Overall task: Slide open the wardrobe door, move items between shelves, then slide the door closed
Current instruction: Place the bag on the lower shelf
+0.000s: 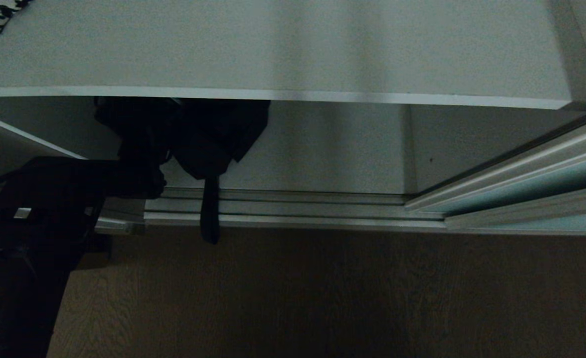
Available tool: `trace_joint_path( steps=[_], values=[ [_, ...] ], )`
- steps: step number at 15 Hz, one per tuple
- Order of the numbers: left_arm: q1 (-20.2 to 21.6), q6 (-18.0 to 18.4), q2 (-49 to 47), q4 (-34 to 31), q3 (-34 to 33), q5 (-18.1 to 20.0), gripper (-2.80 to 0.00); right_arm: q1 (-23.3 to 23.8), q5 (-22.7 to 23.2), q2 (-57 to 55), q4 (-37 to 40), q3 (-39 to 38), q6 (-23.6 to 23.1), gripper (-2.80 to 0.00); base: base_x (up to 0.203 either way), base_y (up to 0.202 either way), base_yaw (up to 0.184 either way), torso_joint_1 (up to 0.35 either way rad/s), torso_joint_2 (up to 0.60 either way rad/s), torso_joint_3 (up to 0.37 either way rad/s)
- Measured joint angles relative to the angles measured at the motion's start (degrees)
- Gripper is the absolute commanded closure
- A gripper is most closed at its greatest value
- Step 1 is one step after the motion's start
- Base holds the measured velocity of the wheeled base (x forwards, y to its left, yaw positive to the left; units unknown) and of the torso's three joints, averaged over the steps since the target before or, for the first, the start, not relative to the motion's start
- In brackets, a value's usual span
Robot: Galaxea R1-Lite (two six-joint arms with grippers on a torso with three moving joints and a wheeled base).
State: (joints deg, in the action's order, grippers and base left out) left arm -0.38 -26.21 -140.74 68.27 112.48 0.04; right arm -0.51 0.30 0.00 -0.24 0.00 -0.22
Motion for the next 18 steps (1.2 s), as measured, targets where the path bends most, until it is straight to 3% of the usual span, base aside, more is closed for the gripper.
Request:
trace_joint_path(
  steps=[3,6,12,18],
  values=[
    [0.0,-2.7,0.8,-5.1,0.0,1.7,-2.8,0.0,0.0,0.0,0.0,0.0,0.0,0.0,0.0,0.0,0.0,0.0,0.0,0.0],
    [0.0,-5.4,1.2,-5.9,-0.1,3.3,-2.8,0.0,0.0,0.0,0.0,0.0,0.0,0.0,0.0,0.0,0.0,0.0,0.0,0.0],
    [0.2,-3.8,3.3,-7.3,-1.0,3.4,-2.8,0.0,0.0,0.0,0.0,0.0,0.0,0.0,0.0,0.0,0.0,0.0,0.0,0.0],
    [0.8,-1.7,5.7,-17.1,-1.7,14.7,-2.8,0.0,0.0,0.0,0.0,0.0,0.0,0.0,0.0,0.0,0.0,0.0,0.0,0.0]
  ],
)
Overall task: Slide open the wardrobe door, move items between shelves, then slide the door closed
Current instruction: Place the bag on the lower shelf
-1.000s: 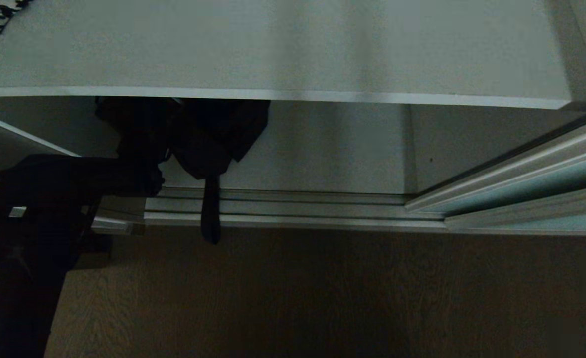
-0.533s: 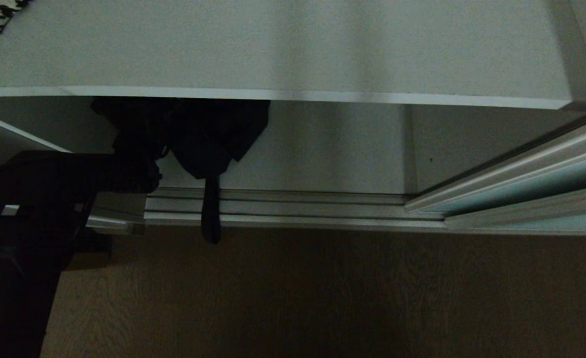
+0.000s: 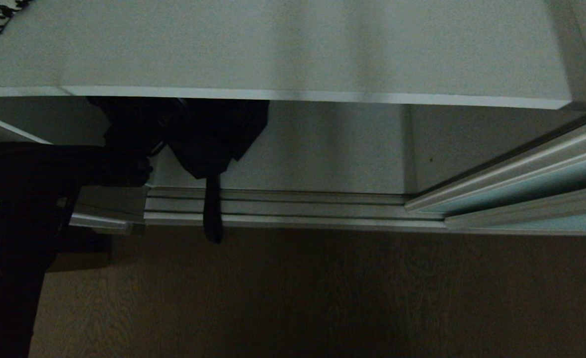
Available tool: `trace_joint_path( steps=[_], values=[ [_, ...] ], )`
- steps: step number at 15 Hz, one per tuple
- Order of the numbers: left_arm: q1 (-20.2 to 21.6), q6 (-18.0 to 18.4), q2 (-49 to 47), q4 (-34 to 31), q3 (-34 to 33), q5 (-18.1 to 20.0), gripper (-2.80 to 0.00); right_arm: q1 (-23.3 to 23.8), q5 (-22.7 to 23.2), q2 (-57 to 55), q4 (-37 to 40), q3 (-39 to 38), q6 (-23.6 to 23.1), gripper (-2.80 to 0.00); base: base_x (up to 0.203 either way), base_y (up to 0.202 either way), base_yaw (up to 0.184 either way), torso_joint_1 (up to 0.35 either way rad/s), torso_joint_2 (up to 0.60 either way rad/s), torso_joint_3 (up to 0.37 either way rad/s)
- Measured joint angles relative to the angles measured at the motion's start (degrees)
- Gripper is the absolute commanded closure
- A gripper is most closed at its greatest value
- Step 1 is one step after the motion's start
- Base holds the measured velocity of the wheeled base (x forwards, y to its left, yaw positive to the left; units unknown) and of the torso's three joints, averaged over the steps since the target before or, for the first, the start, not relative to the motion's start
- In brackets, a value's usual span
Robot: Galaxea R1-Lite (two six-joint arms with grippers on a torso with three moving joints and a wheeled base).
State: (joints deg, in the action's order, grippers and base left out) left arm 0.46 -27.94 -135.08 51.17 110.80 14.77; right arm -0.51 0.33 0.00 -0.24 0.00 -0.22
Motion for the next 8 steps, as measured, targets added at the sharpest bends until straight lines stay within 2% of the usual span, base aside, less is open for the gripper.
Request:
trace_joint_path(
  steps=[2,3,8],
  values=[
    [0.0,-0.2,0.2,-4.4,-0.7,0.9,-2.8,0.0,0.0,0.0,0.0,0.0,0.0,0.0,0.0,0.0,0.0,0.0,0.0,0.0],
    [0.0,-1.1,0.5,-4.7,-1.3,0.7,-2.8,0.0,0.0,0.0,0.0,0.0,0.0,0.0,0.0,0.0,0.0,0.0,0.0,0.0],
    [-0.5,-12.3,1.4,-5.3,-4.2,1.1,-2.8,0.0,0.0,0.0,0.0,0.0,0.0,0.0,0.0,0.0,0.0,0.0,0.0,0.0]
  ],
)
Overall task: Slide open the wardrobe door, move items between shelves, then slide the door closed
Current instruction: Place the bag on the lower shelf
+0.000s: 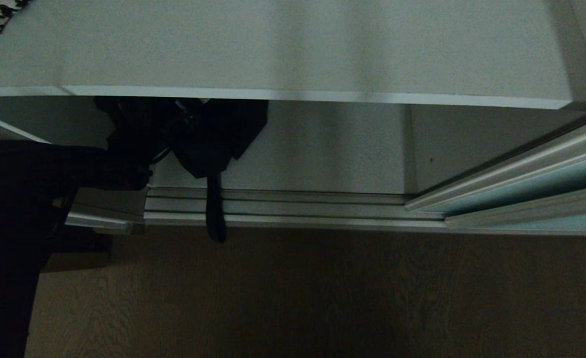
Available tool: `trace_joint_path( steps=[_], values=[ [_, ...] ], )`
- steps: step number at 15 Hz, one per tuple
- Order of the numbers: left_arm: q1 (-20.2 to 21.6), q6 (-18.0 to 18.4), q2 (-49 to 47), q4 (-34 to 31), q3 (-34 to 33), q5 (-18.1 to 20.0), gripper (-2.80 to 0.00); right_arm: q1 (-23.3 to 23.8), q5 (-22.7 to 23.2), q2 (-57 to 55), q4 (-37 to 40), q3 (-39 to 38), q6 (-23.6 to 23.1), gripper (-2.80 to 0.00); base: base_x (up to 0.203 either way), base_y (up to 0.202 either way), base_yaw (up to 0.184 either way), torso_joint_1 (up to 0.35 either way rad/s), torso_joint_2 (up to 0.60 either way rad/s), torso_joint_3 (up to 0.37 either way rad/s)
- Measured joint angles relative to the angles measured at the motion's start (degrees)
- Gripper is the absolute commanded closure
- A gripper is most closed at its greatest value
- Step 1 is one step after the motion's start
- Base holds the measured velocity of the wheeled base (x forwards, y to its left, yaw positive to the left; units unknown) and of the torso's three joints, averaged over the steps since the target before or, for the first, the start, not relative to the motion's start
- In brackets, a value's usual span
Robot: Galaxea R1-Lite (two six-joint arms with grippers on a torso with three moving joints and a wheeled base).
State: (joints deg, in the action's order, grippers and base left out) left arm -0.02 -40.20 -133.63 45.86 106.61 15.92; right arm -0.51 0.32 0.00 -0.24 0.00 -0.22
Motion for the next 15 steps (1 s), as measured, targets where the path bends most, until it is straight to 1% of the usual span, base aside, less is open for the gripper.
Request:
trace_joint_path(
  steps=[2,4,6,9,10,11,15],
  values=[
    [-1.1,-2.0,0.0,-0.2,-0.5,0.1,-2.8,0.0,0.0,0.0,0.0,0.0,0.0,0.0,0.0,0.0,0.0,0.0,0.0,0.0],
    [-2.4,-2.4,-0.1,-1.2,-1.0,0.7,-2.8,0.0,0.0,0.0,0.0,0.0,0.0,0.0,0.0,0.0,0.0,0.0,0.0,0.0],
    [-3.6,-2.4,0.0,-6.0,-1.2,2.2,-2.8,0.0,0.0,0.0,0.0,0.0,0.0,0.0,0.0,0.0,0.0,0.0,0.0,0.0],
    [-5.3,-2.6,0.9,-15.8,-2.8,3.7,-2.8,0.0,0.0,0.0,0.0,0.0,0.0,0.0,0.0,0.0,0.0,0.0,0.0,0.0],
    [-5.8,-2.7,1.5,-18.6,-3.6,5.0,-2.8,0.0,0.0,0.0,0.0,0.0,0.0,0.0,0.0,0.0,0.0,0.0,0.0,0.0],
    [-6.0,-2.7,2.0,-19.8,-4.2,5.7,-2.8,0.0,0.0,0.0,0.0,0.0,0.0,0.0,0.0,0.0,0.0,0.0,0.0,0.0],
    [-6.7,-2.3,3.0,-20.3,-5.4,5.0,-2.8,0.0,0.0,0.0,0.0,0.0,0.0,0.0,0.0,0.0,0.0,0.0,0.0,0.0]
  ],
)
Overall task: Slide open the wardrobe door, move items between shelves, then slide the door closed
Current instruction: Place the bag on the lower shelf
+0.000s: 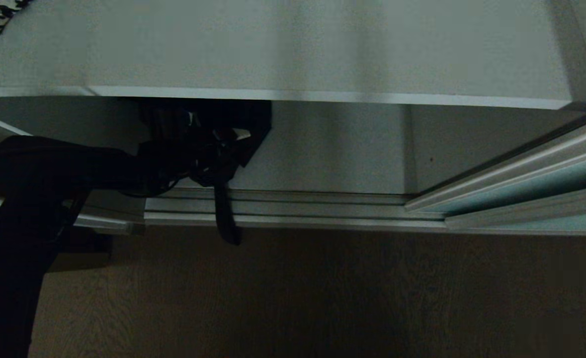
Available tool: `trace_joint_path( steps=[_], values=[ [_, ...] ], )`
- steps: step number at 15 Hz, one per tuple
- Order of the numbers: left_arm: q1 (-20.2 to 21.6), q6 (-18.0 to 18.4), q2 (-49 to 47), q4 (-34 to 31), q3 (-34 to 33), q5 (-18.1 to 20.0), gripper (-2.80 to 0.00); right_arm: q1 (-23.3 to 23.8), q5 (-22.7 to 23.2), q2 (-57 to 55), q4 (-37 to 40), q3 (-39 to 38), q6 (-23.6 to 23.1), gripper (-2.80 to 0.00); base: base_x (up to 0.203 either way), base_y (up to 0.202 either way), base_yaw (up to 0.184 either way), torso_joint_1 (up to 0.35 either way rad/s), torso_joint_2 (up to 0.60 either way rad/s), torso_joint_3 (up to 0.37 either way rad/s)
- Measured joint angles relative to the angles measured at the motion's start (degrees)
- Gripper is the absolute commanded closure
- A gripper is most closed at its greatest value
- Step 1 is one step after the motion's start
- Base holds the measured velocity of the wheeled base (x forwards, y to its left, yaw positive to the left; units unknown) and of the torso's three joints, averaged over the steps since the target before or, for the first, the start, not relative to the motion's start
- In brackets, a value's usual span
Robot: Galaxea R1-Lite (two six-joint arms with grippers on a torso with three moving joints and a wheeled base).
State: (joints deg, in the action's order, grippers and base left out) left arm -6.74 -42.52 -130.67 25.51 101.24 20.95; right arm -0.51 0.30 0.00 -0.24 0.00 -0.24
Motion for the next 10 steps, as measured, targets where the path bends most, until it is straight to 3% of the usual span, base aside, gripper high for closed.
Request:
trace_joint_path(
  steps=[2,5,7,8,10],
  values=[
    [0.3,-0.6,1.0,0.6,0.8,-0.3,-2.8,0.0,0.0,0.0,0.0,0.0,0.0,0.0,0.0,0.0,0.0,0.0,0.0,0.0],
    [1.4,-5.2,1.9,4.1,3.9,-5.0,-2.8,0.0,0.0,0.0,0.0,0.0,0.0,0.0,0.0,0.0,0.0,0.0,0.0,0.0],
    [1.4,-7.1,1.9,5.5,6.0,-5.5,-2.8,0.0,0.0,0.0,0.0,0.0,0.0,0.0,0.0,0.0,0.0,0.0,0.0,0.0],
    [1.5,-8.8,1.9,5.3,6.8,-5.2,-0.14,0.0,0.0,0.0,0.0,0.0,0.0,0.0,0.0,0.0,0.0,0.0,0.0,0.0],
    [1.6,-9.5,1.5,3.7,7.2,-4.3,0.0,0.0,0.0,0.0,0.0,0.0,0.0,0.0,0.0,0.0,0.0,0.0,0.0,0.0]
  ],
)
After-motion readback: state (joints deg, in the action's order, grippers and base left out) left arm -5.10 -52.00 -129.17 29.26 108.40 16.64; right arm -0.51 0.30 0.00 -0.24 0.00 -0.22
